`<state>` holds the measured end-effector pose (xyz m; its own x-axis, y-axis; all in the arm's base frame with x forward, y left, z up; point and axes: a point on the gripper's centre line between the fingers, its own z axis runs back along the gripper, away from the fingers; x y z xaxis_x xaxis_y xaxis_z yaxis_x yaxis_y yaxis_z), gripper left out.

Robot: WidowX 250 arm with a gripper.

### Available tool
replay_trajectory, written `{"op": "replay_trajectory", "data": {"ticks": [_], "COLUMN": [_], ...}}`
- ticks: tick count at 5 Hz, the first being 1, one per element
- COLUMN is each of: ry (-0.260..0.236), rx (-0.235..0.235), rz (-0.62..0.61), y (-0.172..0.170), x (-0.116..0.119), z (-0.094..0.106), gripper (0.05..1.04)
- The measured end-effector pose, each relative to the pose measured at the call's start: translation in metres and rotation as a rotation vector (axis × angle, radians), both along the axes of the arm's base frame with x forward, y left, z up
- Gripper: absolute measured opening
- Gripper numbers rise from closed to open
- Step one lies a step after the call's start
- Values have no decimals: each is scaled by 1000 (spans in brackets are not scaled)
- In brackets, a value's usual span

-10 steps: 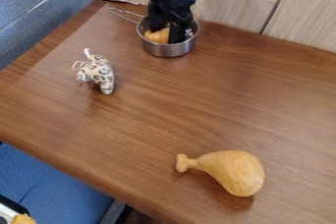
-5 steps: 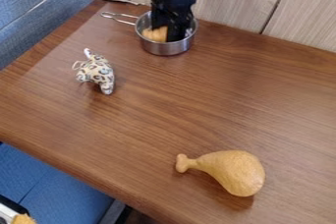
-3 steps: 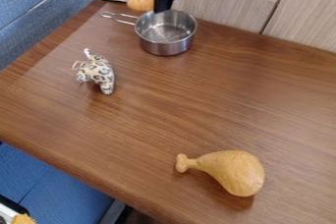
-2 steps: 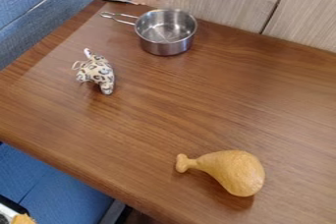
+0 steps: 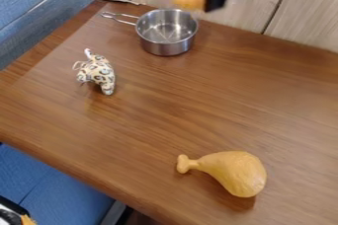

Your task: Put the croissant out of the pot and place it on the left side of the table

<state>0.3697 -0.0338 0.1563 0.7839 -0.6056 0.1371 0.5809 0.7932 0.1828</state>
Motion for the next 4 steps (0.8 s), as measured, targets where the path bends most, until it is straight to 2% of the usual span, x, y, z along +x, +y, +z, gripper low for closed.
{"op": "replay_trajectory", "data": {"ticks": [1,2,4], "ry": [23,55,95], "rx": [-11,0,29], "rz": [-33,-93,-203], "y": [-17,-31,-56], "x": [-21,-55,-87], "z": [-16,-49,-95], "gripper": [656,656,656]}}
